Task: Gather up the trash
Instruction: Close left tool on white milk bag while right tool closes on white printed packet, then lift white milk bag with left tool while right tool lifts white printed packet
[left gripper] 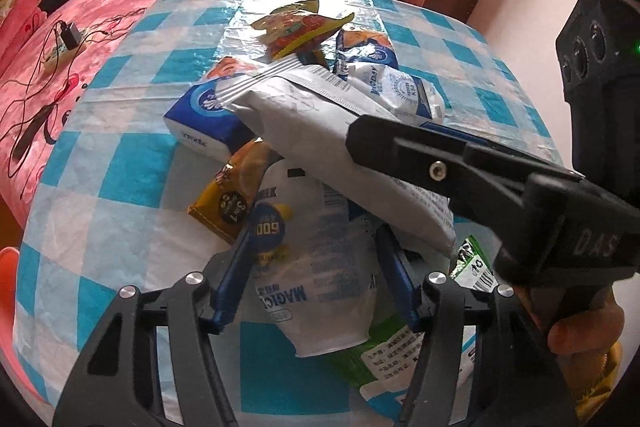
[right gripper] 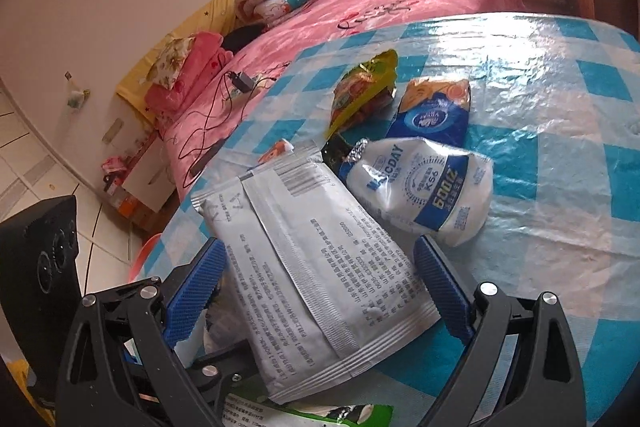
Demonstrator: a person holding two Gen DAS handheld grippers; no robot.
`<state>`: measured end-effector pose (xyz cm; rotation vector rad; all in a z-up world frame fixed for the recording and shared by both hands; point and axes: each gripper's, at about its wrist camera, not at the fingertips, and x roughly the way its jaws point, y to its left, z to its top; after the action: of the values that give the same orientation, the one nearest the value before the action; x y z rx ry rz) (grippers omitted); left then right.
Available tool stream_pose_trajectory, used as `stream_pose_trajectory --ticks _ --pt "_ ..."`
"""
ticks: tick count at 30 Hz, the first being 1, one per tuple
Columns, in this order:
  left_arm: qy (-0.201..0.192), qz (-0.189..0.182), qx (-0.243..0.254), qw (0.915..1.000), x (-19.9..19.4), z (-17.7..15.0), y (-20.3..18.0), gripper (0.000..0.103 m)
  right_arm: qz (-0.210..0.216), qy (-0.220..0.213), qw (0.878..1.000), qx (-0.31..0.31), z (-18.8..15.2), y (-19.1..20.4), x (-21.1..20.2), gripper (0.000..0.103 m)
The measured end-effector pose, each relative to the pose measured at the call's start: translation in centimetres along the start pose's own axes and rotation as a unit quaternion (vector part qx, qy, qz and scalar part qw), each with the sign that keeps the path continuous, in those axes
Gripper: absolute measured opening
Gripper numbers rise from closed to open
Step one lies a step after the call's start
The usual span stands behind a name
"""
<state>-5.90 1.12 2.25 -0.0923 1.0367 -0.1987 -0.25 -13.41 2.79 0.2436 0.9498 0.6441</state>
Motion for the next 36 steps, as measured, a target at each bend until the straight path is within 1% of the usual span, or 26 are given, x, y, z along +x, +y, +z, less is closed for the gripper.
stream_pose_trajectory --ticks 5,12,18,25,29,34,36 --pt "-0.002 0.004 -0.01 0.9999 -0.4 -0.3 0.7 0.062 0.001 0.01 1.0 0.001 -0.1 -0.3 0.3 0.094" --pt "-0.008 0.011 -0.016 0.9998 -1.1 -0.5 1.5 0.062 0.007 0.022 0.999 -0.023 -0.7 1.0 0.6 0.094" --pt "-0.008 0.017 -0.023 0.9995 -1.7 -1.0 2.5 0.061 -0.003 0.026 0.999 -0.04 -0.8 1.6 0.9 0.094" --pt "-0.016 0.021 -0.033 0.9991 -2.9 -1.4 3.8 0.061 -0.03 0.029 0.997 -0.066 -1.0 2.5 1.3 0.094" --pt "-0.013 0.023 -0.042 0.9988 -3.3 -2.0 4.8 0.061 -0.047 0.031 0.995 -0.078 -1.3 3.1 1.5 0.094" --pt "-0.017 0.015 -0.056 0.9982 -3.8 -2.6 6.0 0.061 -0.09 0.028 0.989 -0.113 -1.7 4.1 1.8 0.094" --pt "-0.019 0.012 -0.058 0.9981 -3.9 -2.6 6.3 0.061 -0.101 0.028 0.987 -0.123 -1.8 4.4 2.1 0.094"
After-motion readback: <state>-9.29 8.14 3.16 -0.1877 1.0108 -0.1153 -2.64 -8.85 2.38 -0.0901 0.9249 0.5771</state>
